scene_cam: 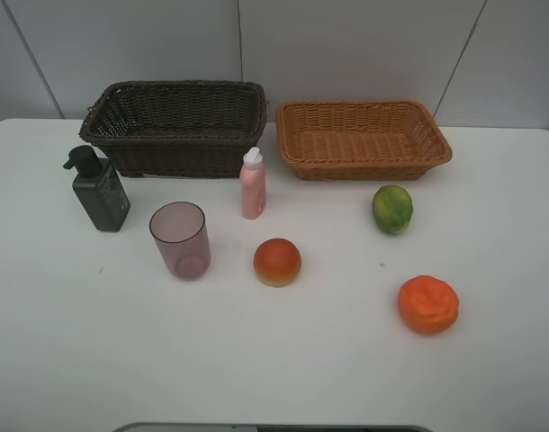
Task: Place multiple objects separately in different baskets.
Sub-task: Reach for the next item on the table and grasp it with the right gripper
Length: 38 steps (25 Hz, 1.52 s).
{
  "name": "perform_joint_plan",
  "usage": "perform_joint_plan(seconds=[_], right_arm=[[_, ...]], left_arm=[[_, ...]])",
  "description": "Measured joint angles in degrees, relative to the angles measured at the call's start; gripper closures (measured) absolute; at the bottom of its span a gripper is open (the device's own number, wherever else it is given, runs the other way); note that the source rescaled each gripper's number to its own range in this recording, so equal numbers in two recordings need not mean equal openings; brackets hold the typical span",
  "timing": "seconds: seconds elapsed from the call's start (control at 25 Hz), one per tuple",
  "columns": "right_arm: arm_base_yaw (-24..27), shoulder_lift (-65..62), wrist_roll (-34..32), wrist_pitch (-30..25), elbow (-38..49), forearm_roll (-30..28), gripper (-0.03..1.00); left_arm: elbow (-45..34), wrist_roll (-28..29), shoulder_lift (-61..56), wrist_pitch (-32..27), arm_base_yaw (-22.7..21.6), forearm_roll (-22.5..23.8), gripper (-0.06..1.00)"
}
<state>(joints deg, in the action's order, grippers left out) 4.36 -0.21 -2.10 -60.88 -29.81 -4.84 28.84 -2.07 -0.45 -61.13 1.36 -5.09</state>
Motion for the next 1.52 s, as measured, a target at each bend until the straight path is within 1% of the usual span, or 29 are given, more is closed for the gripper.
perform_joint_plan(seconds=[1.52], right_arm=[[0.00,0.00,0.00,0.00,0.00,0.00,0.16]], left_arm=[[0.00,0.00,0.00,0.00,0.00,0.00,-0.05]])
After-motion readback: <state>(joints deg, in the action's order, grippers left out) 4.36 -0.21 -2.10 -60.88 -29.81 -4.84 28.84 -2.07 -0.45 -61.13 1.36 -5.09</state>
